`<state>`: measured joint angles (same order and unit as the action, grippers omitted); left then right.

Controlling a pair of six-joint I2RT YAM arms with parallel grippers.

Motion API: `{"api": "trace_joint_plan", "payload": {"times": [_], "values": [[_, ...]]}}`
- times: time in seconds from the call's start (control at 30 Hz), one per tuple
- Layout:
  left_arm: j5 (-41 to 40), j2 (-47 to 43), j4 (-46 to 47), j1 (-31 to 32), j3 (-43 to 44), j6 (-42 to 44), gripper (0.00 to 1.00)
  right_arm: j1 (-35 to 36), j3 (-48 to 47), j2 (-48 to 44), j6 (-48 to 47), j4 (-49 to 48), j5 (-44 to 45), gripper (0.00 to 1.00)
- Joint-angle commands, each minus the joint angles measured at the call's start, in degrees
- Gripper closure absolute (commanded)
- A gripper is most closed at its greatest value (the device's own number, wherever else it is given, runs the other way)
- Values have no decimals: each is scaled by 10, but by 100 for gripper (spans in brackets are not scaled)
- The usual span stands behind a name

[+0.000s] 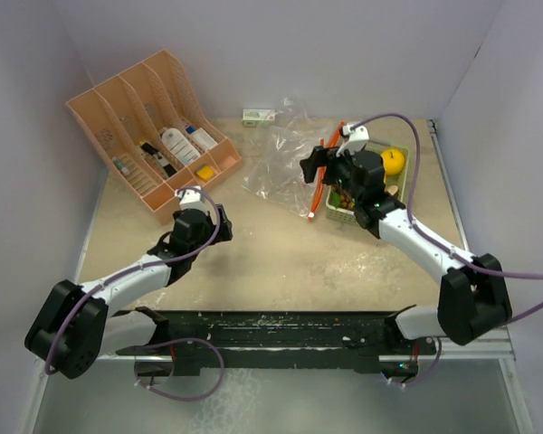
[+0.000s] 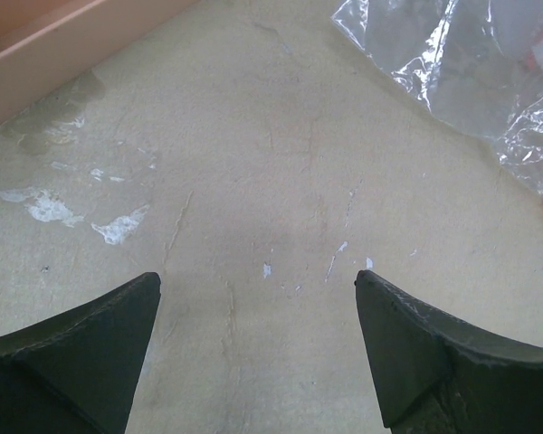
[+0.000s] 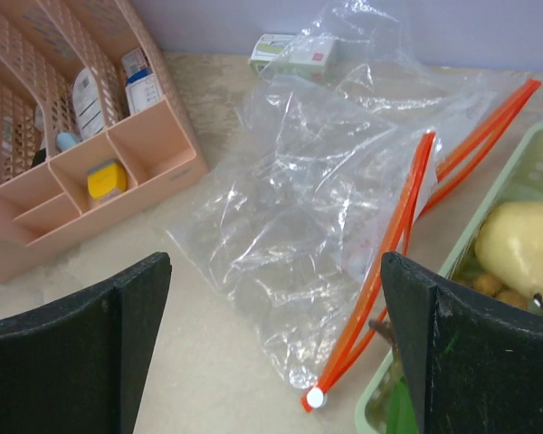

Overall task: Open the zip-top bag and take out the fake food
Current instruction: Reset both arms

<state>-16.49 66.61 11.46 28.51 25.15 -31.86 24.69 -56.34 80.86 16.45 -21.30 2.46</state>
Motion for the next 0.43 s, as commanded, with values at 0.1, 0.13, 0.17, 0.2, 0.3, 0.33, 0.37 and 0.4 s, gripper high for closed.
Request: {"api": "trace_joint_plan", "payload": {"times": [0.1,0.13,0.17,0.2,0.3,0.33,0.37,0.4], "values": [[17,23,44,-3,2,6,10,-1,66,-73,17,-54,8,0],[18,26,47,-3,2,5,10,-1,66,-79,14,-45,16,0],[19,28,49,-3,3,5,10,-1,66,-85,11,-42,18,0],[22,30,50,-3,3,6,10,0,66,-92,10,-39,19,0],[26,32,53,-3,3,6,10,-1,62,-104,9,-26,3,1],[27,31,52,-3,3,6,10,-1,52,-105,8,-6,9,1],[28,31,52,-3,2,6,10,-1,41,-107,-2,11,9,0],[29,31,52,-3,2,7,10,-1,38,-113,-3,13,6,1]]}}
